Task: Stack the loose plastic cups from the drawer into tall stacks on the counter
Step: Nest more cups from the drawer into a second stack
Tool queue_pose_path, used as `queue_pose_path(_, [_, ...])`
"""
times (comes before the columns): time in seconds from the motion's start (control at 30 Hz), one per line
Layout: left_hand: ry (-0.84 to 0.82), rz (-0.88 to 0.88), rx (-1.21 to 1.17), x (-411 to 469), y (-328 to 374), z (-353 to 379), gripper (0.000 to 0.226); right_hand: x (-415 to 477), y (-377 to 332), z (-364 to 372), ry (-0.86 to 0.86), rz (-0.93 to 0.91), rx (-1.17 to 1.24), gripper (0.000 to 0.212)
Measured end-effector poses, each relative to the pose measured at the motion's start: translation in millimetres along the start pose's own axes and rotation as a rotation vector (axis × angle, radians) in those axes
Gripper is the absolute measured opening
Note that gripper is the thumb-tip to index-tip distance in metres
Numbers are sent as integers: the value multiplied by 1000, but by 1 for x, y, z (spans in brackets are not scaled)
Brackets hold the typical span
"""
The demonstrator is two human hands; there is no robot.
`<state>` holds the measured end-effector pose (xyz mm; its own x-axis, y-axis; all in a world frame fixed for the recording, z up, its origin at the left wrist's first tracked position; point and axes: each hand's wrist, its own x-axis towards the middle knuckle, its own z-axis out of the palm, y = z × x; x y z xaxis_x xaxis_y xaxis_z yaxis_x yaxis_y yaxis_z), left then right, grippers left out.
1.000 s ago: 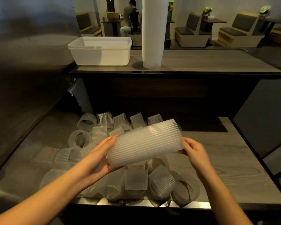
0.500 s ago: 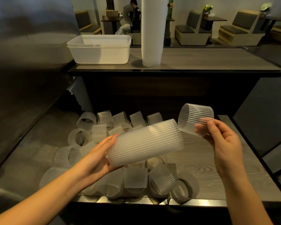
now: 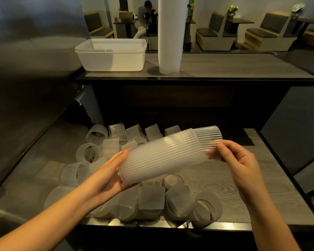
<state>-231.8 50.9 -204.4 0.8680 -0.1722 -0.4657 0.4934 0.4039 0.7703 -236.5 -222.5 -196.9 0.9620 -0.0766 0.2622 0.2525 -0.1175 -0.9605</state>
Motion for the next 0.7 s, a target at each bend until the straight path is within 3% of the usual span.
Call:
queue_pose_path(0.23, [2, 11, 29, 2, 0, 0, 35, -1, -2, 4, -108, -24, -60, 22])
queue_pose_path(0.37, [-5, 10, 36, 4, -2, 2, 32, -2, -1, 4, -201, -72, -148, 11])
queue_pose_path(0.43, [-10, 6, 30, 5, -2, 3, 32, -2, -1, 4, -205, -74, -160, 19])
queue_pose_path(0.5, [-7, 7, 35, 6, -2, 4, 33, -1, -1, 5, -210, -57, -149, 9])
queue_pose_path(0.6, [3, 17, 43, 6, 0, 5, 35, 0, 1, 6, -240, -47, -144, 19])
queue_pose_path(0.7, [-6, 23, 52, 5, 1, 3, 36, -1, 3, 7, -263, -53, -128, 13])
